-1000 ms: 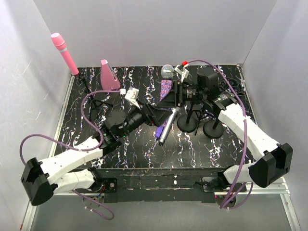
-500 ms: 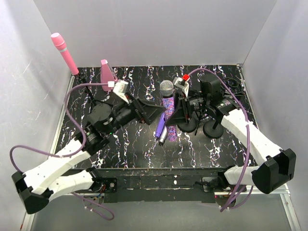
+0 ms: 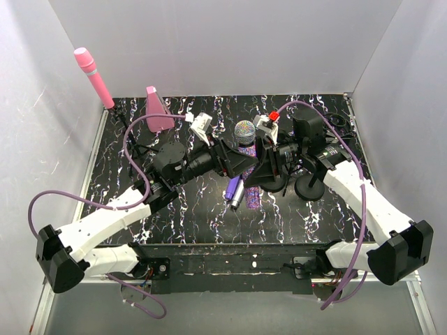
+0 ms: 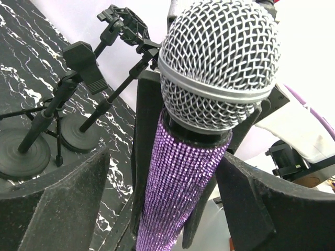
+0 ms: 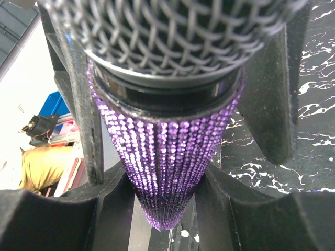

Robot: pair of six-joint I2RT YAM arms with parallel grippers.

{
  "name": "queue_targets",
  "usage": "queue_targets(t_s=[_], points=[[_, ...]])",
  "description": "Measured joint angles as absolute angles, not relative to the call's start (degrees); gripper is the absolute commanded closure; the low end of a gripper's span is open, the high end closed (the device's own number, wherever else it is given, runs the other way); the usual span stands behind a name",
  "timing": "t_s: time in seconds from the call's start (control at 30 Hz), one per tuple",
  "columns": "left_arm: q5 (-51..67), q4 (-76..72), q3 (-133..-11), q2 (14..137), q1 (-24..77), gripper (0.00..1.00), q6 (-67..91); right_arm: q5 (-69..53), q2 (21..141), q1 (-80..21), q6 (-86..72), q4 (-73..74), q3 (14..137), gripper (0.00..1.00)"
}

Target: Attach the microphones to the stand

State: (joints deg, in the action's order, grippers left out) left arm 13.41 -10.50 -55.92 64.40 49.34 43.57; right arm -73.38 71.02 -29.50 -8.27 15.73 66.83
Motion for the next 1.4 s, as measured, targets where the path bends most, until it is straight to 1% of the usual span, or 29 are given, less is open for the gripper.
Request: queue_targets(t_s=[0.1, 0.23, 0.3, 0.5, 0.57, 0.6, 0.67, 0.7, 0.77, 0.8, 0.87, 0.93, 0.97, 1.0, 1.03, 1.1, 1.17, 1.4], points=[[13.8, -12.1, -55.9, 65.5, 49.3, 0.29, 43.8, -73.6, 71.0, -29.5, -8.3, 15.7, 66.6, 0.98], [14.1, -13.0, -55.9, 66.0, 49.3, 0.41, 43.6, -73.7, 71.1, -29.5, -8.4, 15.7, 66.2, 0.98], [14.2, -13.3, -56.0, 66.2, 49.4, 0.45, 43.5, -73.7, 71.1, -29.5, -8.5, 15.7, 65.9, 0.98], [14.4, -14.8, -56.3, 67.0, 49.4, 0.44, 43.2, -73.7, 71.4, -29.4, -8.6, 15.7, 65.8, 0.98], [14.4, -15.1, -56.8, 67.5, 49.4, 0.46, 43.0, -73.7, 71.4, -29.3, -8.7, 15.7, 65.7, 0.97], [14.4, -15.1, -57.1, 67.7, 49.3, 0.49, 42.9, -73.7, 71.4, -29.3, -8.8, 15.7, 65.7, 0.97], [14.6, -15.5, -57.2, 68.0, 49.3, 0.62, 42.9, -73.6, 71.4, -29.2, -8.9, 15.6, 65.7, 0.97], [14.7, -15.7, -57.2, 68.1, 49.3, 0.73, 42.9, -73.5, 71.4, -29.2, -9.1, 15.7, 65.7, 0.96], [15.0, -15.9, -57.2, 68.1, 49.4, 0.92, 41.8, -73.7, 71.5, -29.2, -9.8, 15.8, 65.5, 0.94], [15.3, -15.9, -57.2, 68.2, 49.3, 1.00, 41.5, -73.7, 71.5, -29.2, -10.0, 15.7, 65.4, 0.88], [15.6, -15.8, -57.2, 68.3, 49.3, 1.00, 41.6, -73.8, 71.5, -29.2, -10.1, 15.4, 65.0, 0.72], [15.7, -15.6, -57.2, 68.3, 49.3, 1.00, 41.5, -73.8, 71.5, -29.2, -10.1, 15.3, 64.9, 0.46], [15.6, -15.5, -57.2, 68.2, 49.3, 1.00, 41.5, -73.8, 71.5, -29.2, -10.0, 15.3, 64.9, 0.37], [15.5, -15.4, -57.1, 67.9, 49.3, 1.00, 41.2, -73.8, 71.5, -29.2, -9.6, 15.5, 64.9, 0.31], [15.2, -15.2, -56.7, 67.5, 49.3, 1.00, 40.9, -73.8, 71.4, -29.3, -9.1, 15.9, 64.9, 0.26], [14.3, -13.8, -55.1, 65.4, 49.3, 1.00, 40.1, -73.6, 70.9, -29.3, -6.7, 18.0, 64.9, 0.19], [13.1, -11.5, -53.2, 62.0, 49.3, 1.00, 39.1, -73.2, 69.9, -29.3, -2.1, 22.0, 65.0, 0.16], [9.4, -1.0, -52.1, 48.6, 49.0, 1.00, 33.5, -68.2, 66.6, -29.0, 20.2, 41.6, 67.7, 0.12]])
